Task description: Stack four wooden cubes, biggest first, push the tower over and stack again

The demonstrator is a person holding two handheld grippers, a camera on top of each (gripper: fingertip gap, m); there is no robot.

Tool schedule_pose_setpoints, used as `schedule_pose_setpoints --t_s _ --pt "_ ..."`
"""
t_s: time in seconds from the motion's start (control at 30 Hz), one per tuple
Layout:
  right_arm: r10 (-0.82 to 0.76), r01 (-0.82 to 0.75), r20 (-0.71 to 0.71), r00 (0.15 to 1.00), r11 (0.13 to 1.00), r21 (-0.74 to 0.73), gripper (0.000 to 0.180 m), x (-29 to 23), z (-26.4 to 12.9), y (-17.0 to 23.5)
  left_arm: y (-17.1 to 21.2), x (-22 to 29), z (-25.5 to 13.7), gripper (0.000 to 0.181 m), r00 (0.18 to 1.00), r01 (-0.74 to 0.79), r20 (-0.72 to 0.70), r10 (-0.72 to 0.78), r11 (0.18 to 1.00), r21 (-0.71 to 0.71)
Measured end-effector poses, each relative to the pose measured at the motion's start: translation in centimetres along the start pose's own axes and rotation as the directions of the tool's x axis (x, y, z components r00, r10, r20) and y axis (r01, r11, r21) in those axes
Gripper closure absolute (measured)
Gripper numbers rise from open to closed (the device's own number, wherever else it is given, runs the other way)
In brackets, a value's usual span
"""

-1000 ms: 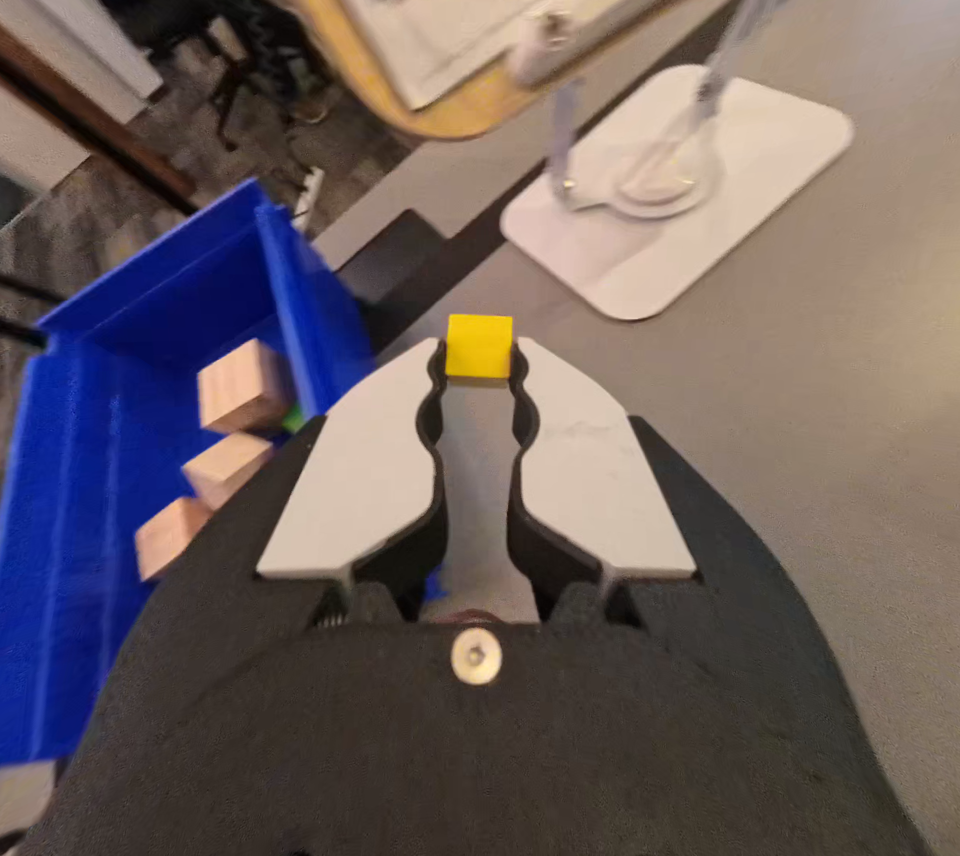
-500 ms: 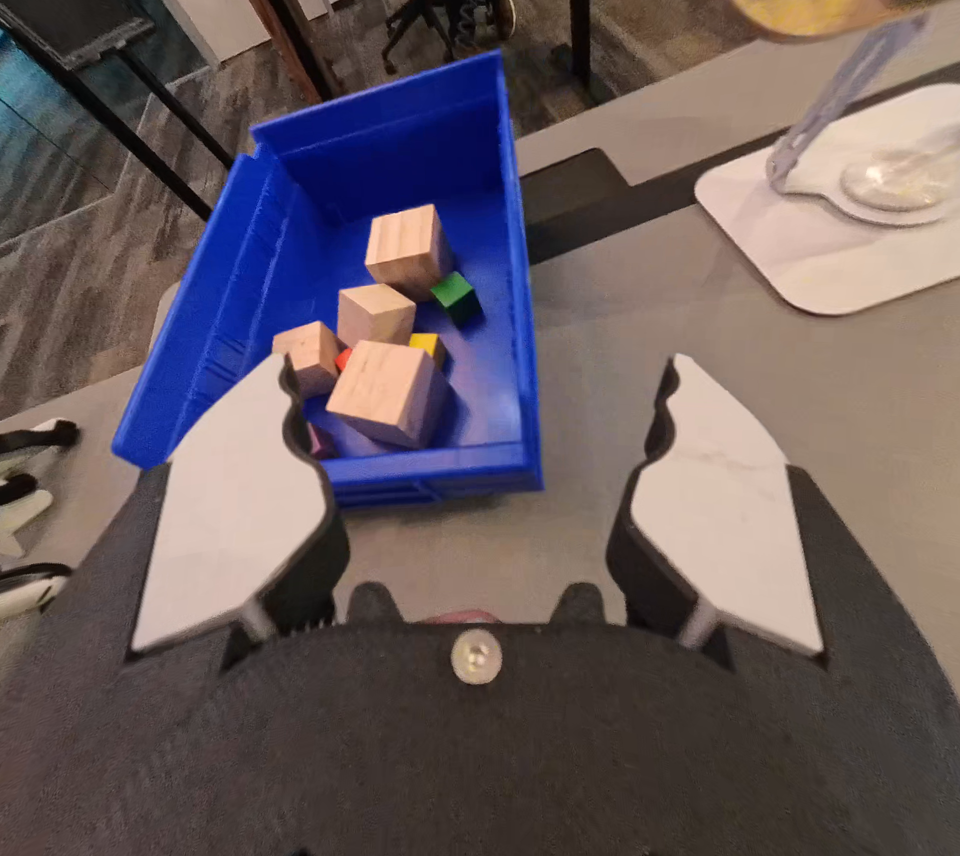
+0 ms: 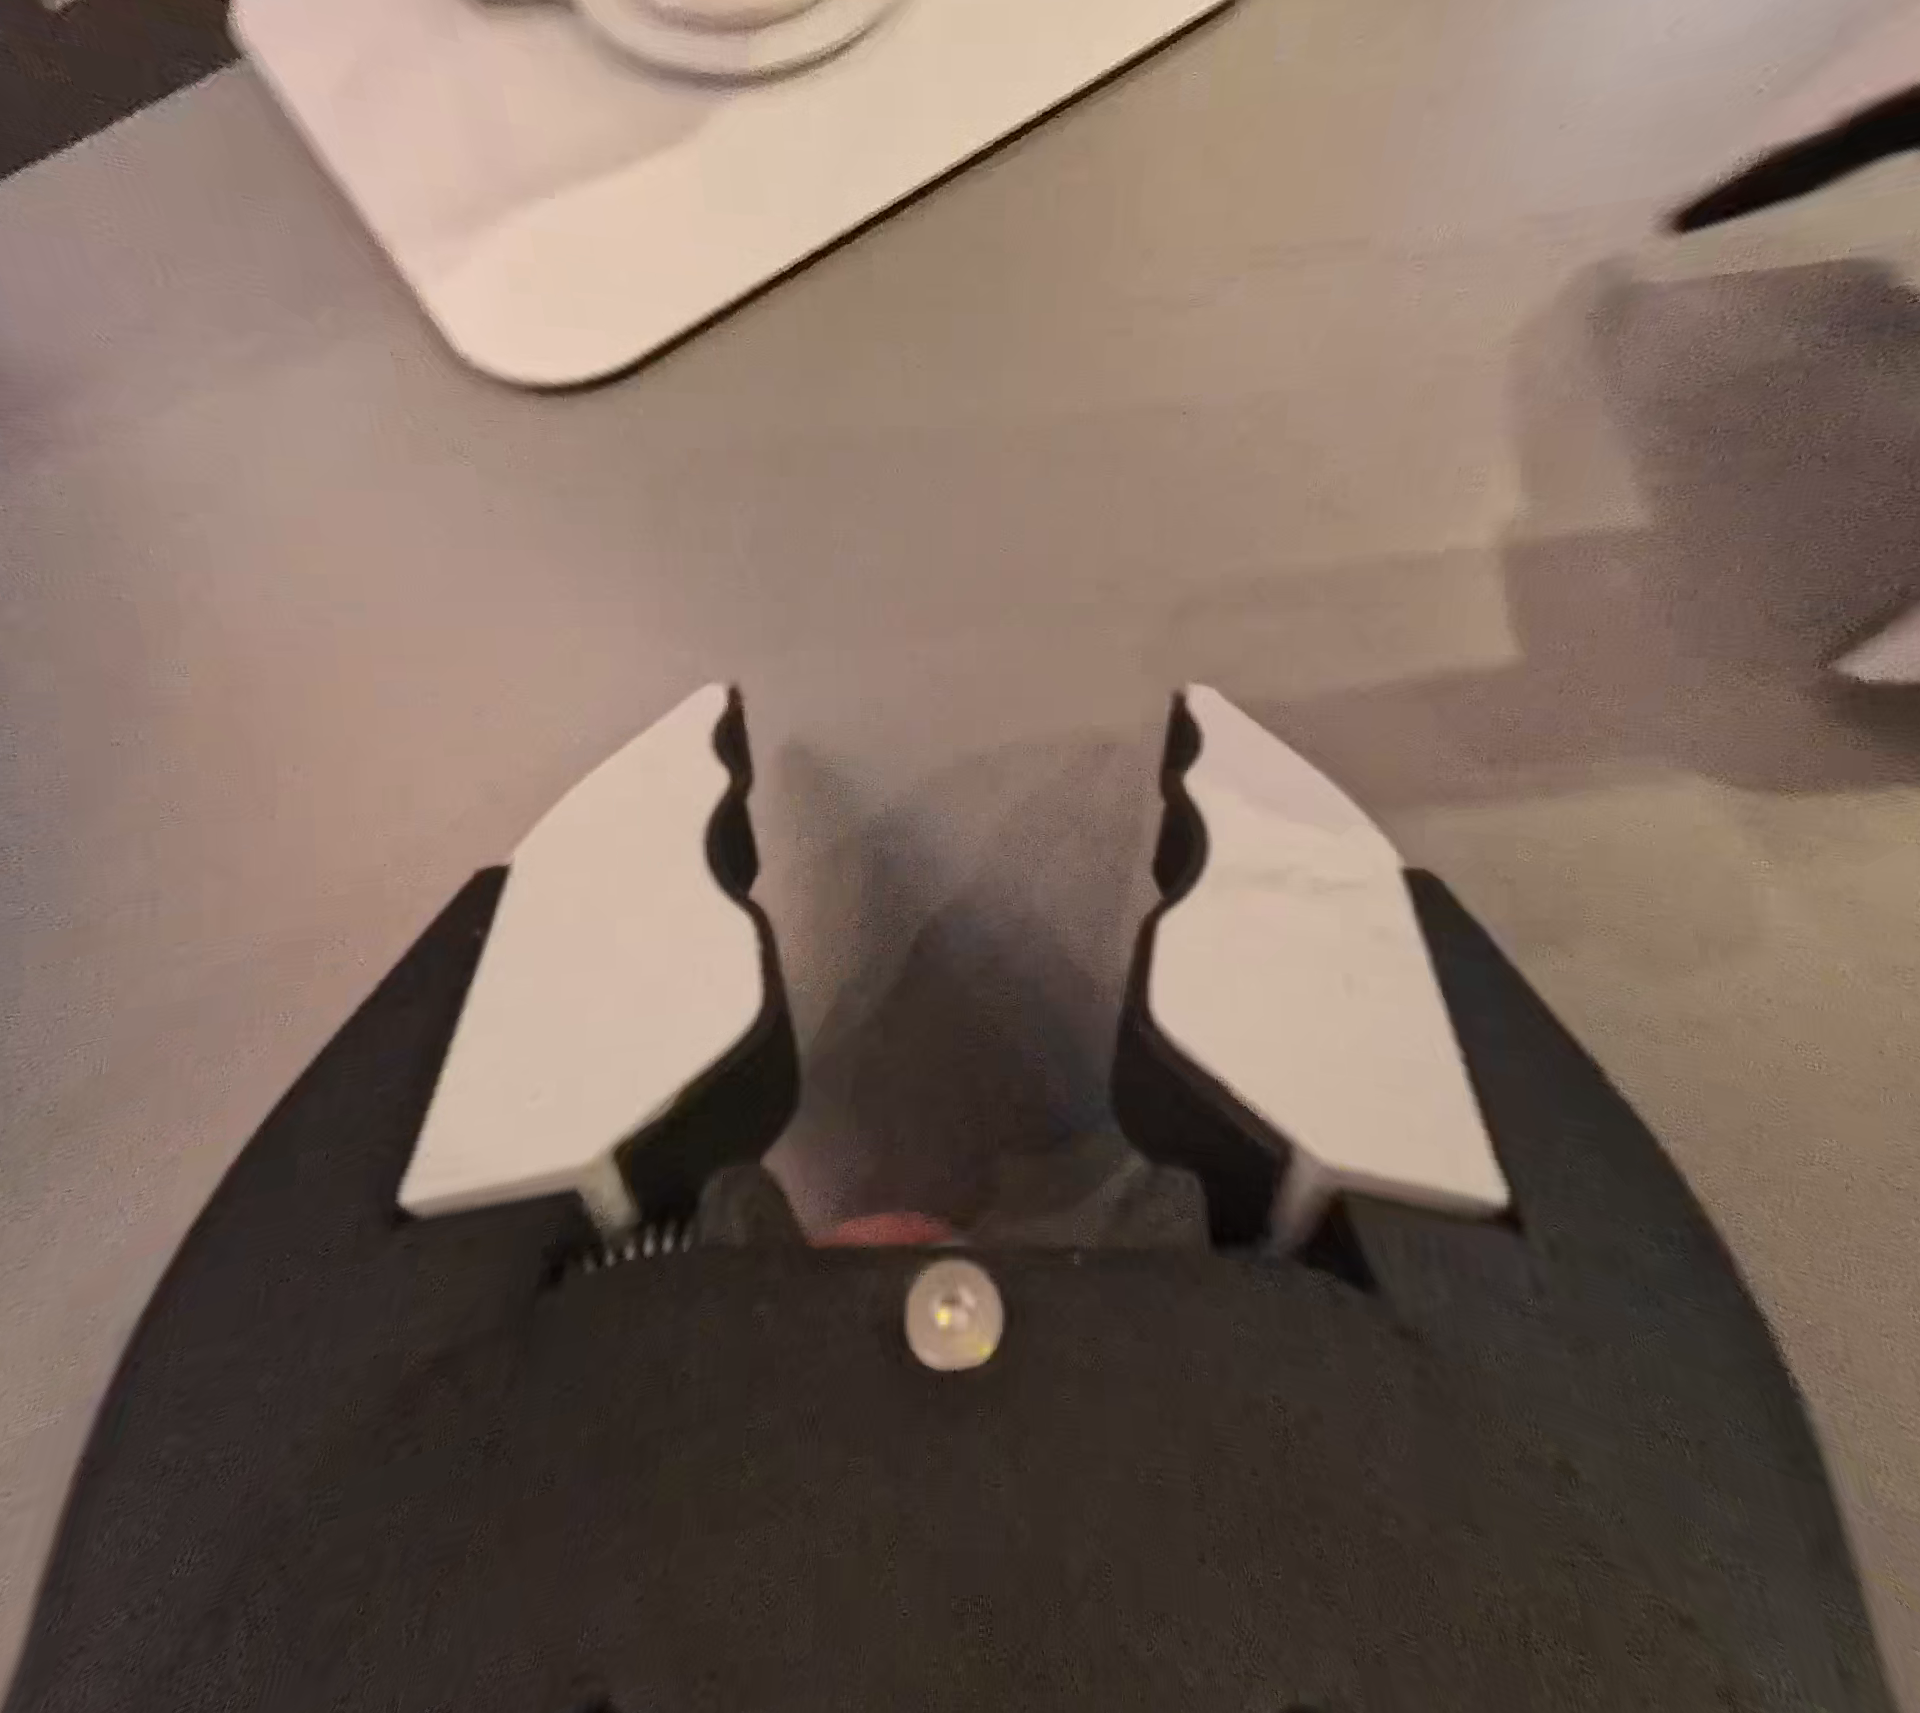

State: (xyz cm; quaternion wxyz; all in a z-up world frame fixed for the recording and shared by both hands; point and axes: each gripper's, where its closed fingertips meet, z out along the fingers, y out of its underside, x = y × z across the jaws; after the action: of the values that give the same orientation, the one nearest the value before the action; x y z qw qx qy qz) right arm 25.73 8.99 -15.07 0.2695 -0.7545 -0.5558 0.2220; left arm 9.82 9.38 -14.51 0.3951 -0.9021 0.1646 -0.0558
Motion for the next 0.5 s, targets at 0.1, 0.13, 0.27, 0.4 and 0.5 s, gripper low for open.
schedule_pose_setpoints --t_s 0.1,0.13,0.27,0.4,0.5 --pt "-0.070 0.070 0.004 0.998 0.996 0.053 0.081 -0.2 0.7 0.0 0.4 -0.5 0.9 0.117 0.999 0.010 0.046 -0.007 0.998 -0.062" --pt "-0.077 0.077 -0.003 0.997 0.995 0.061 0.086 -0.1 0.7 0.0 0.4 -0.1 0.8 0.126 1.000 -0.002 0.028 0.004 0.998 -0.061" --pt "-0.026 0.028 -0.034 0.999 0.998 0.055 0.079 0.0 0.5 0.2 0.6 0.0 0.7 0.129 0.999 0.012 0.030 -0.011 0.998 -0.062" --pt "-0.007 0.009 -0.051 0.999 0.998 0.054 0.079 0.1 0.5 0.3 1.1 -0.3 0.1 0.118 0.997 0.001 0.071 0.003 0.998 -0.057" --pt "0.014 -0.008 -0.104 0.994 0.998 0.054 0.066 0.7 0.4 0.4 1.5 0.0 -0.4 0.119 0.996 -0.003 0.093 0.008 0.999 -0.055"
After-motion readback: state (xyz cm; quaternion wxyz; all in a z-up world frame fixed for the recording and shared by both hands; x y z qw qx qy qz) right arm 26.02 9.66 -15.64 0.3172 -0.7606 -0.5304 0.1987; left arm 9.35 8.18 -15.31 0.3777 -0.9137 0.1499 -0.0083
